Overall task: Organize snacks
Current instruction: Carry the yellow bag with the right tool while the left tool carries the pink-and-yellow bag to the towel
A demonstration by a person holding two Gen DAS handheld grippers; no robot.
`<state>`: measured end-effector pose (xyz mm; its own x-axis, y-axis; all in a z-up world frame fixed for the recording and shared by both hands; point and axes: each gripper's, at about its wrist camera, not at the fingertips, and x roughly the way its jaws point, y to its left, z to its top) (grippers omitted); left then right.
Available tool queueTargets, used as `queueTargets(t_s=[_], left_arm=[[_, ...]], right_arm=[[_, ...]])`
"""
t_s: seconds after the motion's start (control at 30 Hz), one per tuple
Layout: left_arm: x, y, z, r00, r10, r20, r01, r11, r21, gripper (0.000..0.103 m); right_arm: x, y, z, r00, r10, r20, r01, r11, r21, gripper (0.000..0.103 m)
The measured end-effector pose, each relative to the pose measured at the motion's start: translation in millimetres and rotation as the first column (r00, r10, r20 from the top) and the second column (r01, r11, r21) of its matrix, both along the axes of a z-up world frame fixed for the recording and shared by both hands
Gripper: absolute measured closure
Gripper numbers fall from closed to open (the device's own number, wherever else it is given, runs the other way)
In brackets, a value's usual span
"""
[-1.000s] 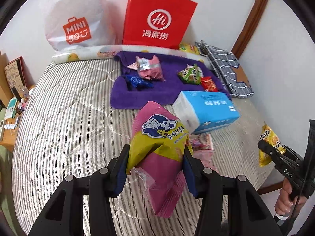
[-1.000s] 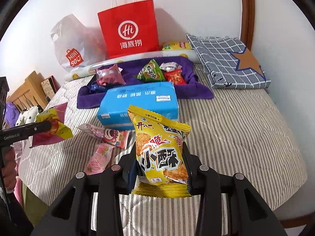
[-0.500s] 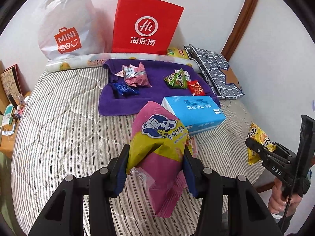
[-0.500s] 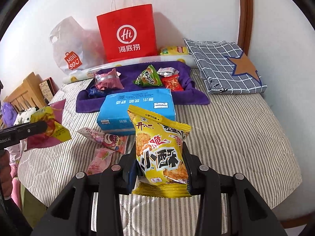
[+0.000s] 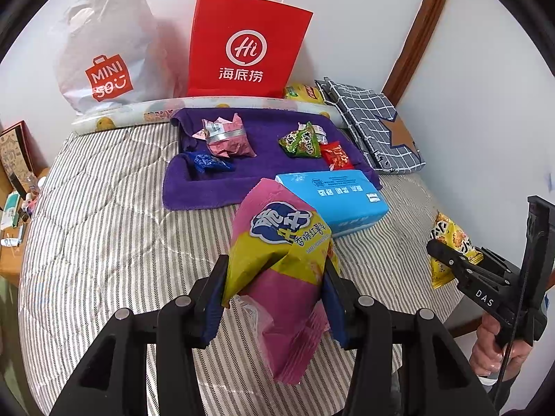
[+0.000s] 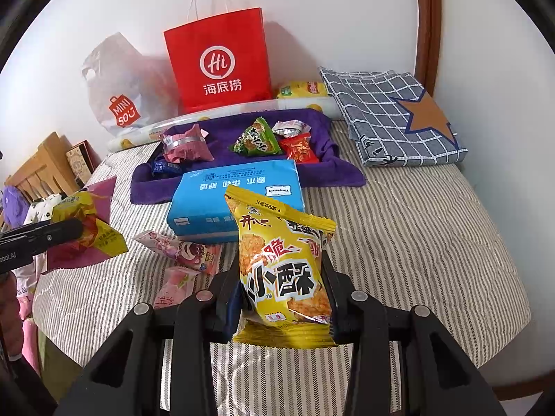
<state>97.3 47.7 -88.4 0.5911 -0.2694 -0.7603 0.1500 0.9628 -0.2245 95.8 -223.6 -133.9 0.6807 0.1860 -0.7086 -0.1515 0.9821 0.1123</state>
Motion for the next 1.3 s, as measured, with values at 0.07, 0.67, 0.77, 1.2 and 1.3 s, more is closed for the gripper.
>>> queueTargets(t_s=[0.07,0.67,0.77,1.2,1.3], left_arm=[[0.8,-2.2,0.3,1.0,-0.002,0.0,0.002,1.0,0.0,0.056],[12.5,-14.8,13.3,1.0,-0.011,0.016,0.011,1.0,0.004,0.056],[15.2,-17.5,14.8,1.0,-0.013,0.018,0.013,1.0,0.007,0.056],[36.1,-29.0,13.5,0.999,-0.033,0.005,0.033,0.999,0.012,0.056],[41.9,-30.2,12.9,0.999,-0.041,0.0,0.041,0.999,0.007,0.056]], right_arm=[[-0.2,0.0,1.3,1.0,0.0,0.005,0.0,1.0,0.002,0.065],[11.8,-0.3,16.0,0.999,0.018,0.033,-0.019,1.0,0.021,0.065],[14.8,0.4,18.4,0.999,0.028,0.037,-0.029,0.999,0.028,0.065],[34.8,5.2,24.9,0.998,0.044,0.046,-0.044,0.999,0.006,0.065],[41.5,6.4,26.1,0.998,0.045,0.046,-0.046,0.999,0.006,0.065]])
